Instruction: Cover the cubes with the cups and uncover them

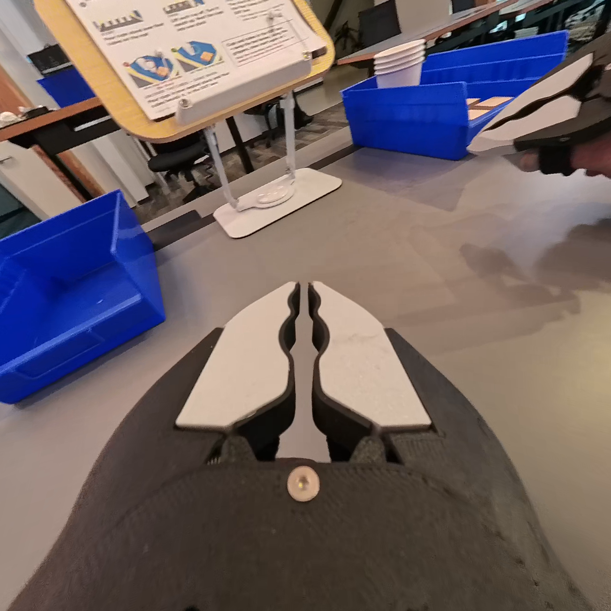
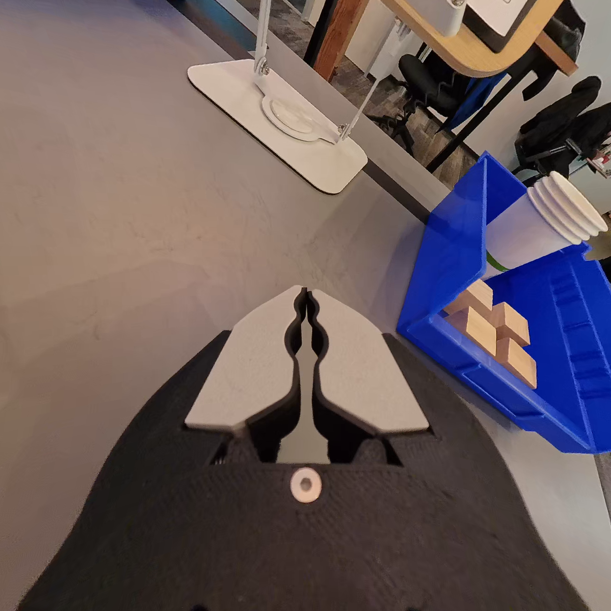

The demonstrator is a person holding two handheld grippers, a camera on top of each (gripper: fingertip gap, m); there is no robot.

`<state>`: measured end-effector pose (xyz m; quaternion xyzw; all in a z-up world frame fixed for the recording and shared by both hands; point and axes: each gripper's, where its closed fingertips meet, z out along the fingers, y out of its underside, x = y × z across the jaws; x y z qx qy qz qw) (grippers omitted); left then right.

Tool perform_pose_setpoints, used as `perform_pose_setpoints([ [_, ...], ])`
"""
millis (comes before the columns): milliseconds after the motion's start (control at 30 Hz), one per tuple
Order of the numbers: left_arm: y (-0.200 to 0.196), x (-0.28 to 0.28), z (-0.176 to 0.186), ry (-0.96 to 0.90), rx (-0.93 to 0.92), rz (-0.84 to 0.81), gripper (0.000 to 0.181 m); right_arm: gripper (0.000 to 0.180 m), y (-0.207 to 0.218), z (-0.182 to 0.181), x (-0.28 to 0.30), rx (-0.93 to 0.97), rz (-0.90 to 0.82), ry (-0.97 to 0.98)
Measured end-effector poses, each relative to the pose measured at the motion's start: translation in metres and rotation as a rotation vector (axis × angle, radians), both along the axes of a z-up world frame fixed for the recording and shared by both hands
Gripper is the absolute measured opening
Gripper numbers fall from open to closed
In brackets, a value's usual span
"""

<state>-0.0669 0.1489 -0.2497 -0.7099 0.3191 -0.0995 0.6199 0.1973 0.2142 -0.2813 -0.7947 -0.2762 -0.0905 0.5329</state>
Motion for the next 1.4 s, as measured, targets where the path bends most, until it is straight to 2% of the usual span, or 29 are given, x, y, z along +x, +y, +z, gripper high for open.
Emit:
perform_pose_setpoints([
  [333,0.02,-0.053,-0.001,-0.034,-0.018,0.231,0.0,0.0,0.006,0.007,-0.014,0.026,0.026,-0.022],
  [533,0.028,-0.095,0.003,-0.068,0.008,0.445,0.0,0.0,0.01,0.008,-0.027,0.03,0.053,-0.036],
  [600,0.029,-0.11,0.003,-0.06,0.016,0.513,0.006,0.0,0.011,0.008,-0.031,0.032,0.06,-0.038],
  [667,0.029,-0.118,0.002,-0.058,0.012,0.544,0.023,0.0,0.011,0.008,-0.034,0.032,0.064,-0.041],
  [800,0.032,-0.127,-0.001,-0.072,-0.002,0.578,0.042,0.0,0.012,0.009,-0.035,0.034,0.066,-0.036],
  [1067,0.033,-0.129,0.0,-0.051,0.015,0.598,0.067,0.008,0.012,0.012,-0.03,0.046,0.048,-0.022],
  [1400,0.038,-0.12,0.003,-0.067,0.044,0.575,0.072,0.031,0.008,0.013,-0.019,0.064,0.026,-0.007],
])
